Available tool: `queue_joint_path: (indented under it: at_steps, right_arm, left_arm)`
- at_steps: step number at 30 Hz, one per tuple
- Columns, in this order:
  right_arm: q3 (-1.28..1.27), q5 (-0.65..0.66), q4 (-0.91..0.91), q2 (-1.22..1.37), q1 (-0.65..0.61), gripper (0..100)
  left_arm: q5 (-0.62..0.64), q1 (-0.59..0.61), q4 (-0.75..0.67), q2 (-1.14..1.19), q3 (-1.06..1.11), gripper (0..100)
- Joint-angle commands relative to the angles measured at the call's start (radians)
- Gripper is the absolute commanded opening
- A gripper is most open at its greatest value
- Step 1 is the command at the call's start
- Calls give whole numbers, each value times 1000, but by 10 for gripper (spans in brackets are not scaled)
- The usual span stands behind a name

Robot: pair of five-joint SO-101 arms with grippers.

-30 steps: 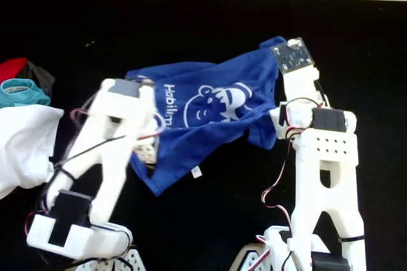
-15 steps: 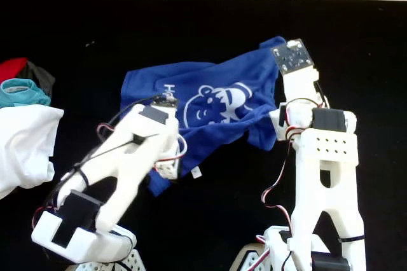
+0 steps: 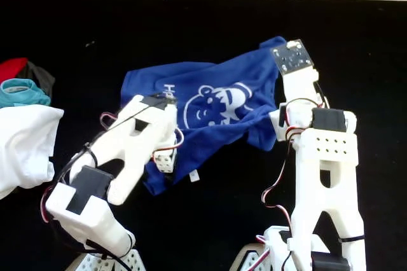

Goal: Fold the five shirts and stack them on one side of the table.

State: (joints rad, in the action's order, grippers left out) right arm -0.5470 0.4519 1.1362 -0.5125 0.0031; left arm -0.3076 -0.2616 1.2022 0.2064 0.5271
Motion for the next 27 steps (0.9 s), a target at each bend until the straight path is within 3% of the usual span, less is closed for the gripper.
queue_joint_path:
  at_steps: [1, 7, 12, 15, 20, 27]
  right_arm:
    - [56, 8, 30, -10, -10, 6]
    - [51, 6, 91, -12, -12, 6]
    - [62, -81, 88, -13, -16, 6]
    - [79, -104, 97, -30, -91, 6]
    - [-10, -101, 148, -45, -308, 6]
    - [-54, -98, 194, -45, -418, 7]
  left_arm:
    - [15, -24, 8, 22, -10, 9]
    - [15, 41, 176, 8, -139, 9]
    - [11, 203, 339, -133, -346, 9]
    - [9, 288, 410, -220, -452, 8]
    - [-40, 371, 416, -255, -452, 8]
    - [-40, 510, 288, -255, -367, 8]
